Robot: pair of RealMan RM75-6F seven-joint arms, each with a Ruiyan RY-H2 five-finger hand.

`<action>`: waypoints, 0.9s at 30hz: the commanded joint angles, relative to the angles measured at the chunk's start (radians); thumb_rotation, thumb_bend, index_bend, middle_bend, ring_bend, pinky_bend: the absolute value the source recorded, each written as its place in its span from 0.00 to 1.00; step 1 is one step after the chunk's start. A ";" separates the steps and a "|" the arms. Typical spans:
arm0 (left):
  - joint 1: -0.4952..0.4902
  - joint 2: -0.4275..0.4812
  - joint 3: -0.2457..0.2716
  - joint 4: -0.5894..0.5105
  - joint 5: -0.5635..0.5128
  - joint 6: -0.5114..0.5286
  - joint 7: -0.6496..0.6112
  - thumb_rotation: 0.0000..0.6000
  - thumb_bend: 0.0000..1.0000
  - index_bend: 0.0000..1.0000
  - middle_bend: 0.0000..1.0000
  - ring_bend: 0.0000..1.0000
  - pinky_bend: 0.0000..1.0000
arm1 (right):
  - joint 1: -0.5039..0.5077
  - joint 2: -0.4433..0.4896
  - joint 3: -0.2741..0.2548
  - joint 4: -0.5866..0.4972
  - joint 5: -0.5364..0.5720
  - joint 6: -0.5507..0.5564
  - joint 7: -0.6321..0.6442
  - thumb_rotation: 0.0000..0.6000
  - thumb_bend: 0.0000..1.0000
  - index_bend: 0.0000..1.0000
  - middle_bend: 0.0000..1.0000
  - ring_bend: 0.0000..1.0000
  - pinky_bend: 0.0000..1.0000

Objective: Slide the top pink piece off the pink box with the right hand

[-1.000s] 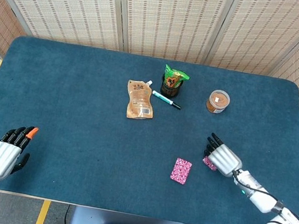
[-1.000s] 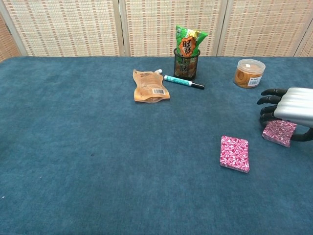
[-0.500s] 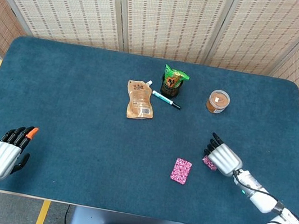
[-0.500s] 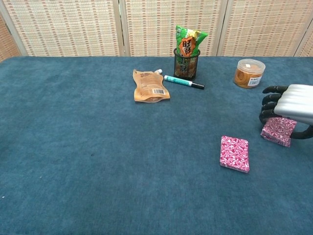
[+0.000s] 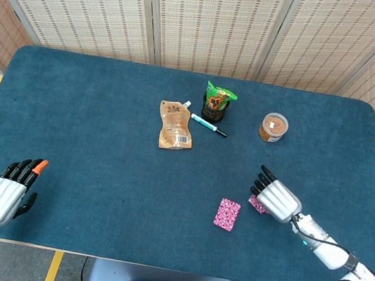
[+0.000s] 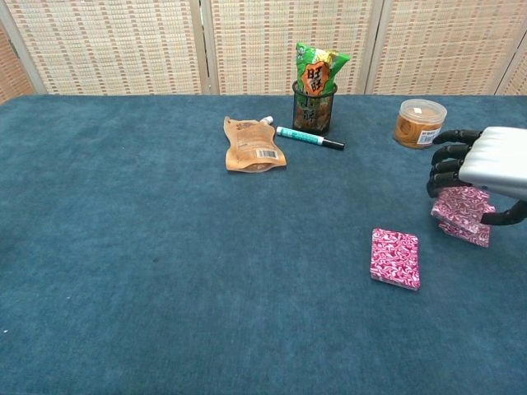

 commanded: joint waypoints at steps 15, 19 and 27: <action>0.008 0.002 0.010 -0.013 0.021 0.018 0.011 1.00 0.48 0.00 0.11 0.13 0.20 | -0.063 0.158 -0.106 -0.293 -0.147 0.077 -0.162 1.00 0.22 0.61 0.42 0.20 0.11; 0.006 0.001 0.013 -0.013 0.024 0.012 0.012 1.00 0.48 0.00 0.11 0.13 0.20 | -0.084 0.139 -0.118 -0.262 -0.144 0.056 -0.157 1.00 0.22 0.61 0.42 0.20 0.11; 0.006 0.001 0.012 -0.013 0.027 0.013 0.010 1.00 0.48 0.00 0.11 0.13 0.20 | -0.093 0.094 -0.113 -0.211 -0.152 0.039 -0.149 1.00 0.21 0.45 0.41 0.20 0.11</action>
